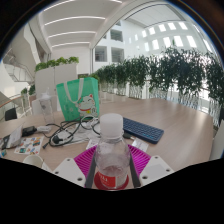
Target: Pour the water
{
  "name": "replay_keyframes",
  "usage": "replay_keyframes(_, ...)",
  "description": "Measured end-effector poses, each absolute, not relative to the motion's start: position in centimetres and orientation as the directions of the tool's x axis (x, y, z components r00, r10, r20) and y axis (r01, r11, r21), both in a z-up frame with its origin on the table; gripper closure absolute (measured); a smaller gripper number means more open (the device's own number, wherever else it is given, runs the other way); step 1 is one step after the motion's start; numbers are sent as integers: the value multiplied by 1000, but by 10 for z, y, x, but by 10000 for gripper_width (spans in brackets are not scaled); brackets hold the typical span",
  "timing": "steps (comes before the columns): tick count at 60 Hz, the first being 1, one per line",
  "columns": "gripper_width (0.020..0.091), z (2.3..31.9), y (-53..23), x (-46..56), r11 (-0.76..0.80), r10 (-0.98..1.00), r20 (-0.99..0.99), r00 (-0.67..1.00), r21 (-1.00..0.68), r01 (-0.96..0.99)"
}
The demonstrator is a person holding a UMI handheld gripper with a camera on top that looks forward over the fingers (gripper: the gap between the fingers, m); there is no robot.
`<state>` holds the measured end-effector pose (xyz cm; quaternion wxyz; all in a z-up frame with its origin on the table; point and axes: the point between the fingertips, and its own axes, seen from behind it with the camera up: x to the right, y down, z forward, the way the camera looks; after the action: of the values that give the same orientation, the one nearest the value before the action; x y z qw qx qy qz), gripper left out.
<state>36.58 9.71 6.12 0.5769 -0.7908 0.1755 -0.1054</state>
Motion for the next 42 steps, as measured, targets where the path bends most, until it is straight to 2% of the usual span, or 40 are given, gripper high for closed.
replay_keyframes(3, 471, 54, 90, 360, -306, -395, -67, 916, -931, -200)
replay_keyframes(7, 253, 53, 74, 350, -328, -388, -112, 915, -911, -251)
replay_keyframes(15, 270, 72, 27, 330, -339, -400, -106, 910, -906, -255)
replay_keyframes(33, 271, 156, -109, 225, -363, -412, -68, 909, -902, -232)
replay_keyframes(42, 273, 180, -164, 183, -374, -421, -54, 905, -899, -228)
